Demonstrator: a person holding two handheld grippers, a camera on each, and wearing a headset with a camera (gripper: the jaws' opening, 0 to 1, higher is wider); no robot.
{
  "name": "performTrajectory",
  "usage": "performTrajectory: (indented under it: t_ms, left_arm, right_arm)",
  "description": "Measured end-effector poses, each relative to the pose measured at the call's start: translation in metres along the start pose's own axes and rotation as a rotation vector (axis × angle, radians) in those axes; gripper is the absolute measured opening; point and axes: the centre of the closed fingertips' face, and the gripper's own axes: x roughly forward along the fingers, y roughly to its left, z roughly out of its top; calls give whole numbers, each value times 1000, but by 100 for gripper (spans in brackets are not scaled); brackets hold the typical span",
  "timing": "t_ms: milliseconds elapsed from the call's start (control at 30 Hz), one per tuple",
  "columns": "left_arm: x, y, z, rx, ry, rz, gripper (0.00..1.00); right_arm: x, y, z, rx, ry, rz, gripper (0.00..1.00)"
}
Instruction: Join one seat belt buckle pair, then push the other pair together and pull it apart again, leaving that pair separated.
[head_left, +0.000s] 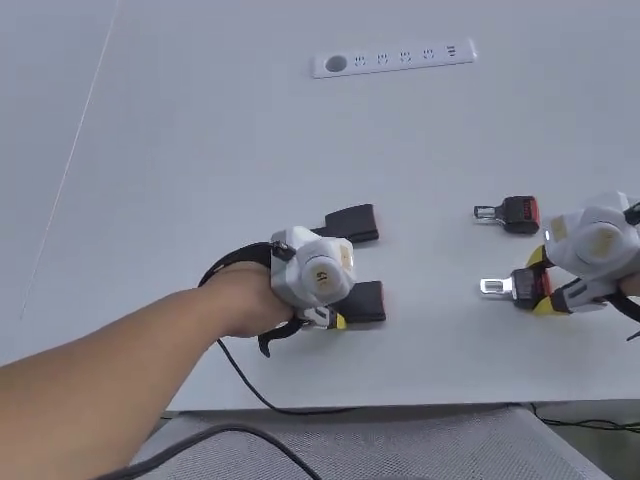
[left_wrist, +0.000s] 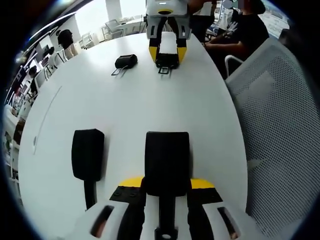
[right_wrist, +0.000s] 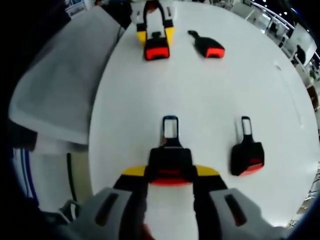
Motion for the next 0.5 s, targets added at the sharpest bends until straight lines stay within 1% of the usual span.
performTrajectory:
  t_ms: [200, 400, 500]
  left_arm:
    - [0, 1, 0, 0, -4, -5, 33]
    - [-1, 1, 0, -2, 8, -4, 33]
    - [-1, 1, 0, 0, 9, -3, 33]
  right_arm:
    - [0, -2, 2, 15, -15, 8, 35]
    - [0, -1, 6, 5, -10, 4, 35]
    - [1, -1, 10, 13, -22, 1, 35]
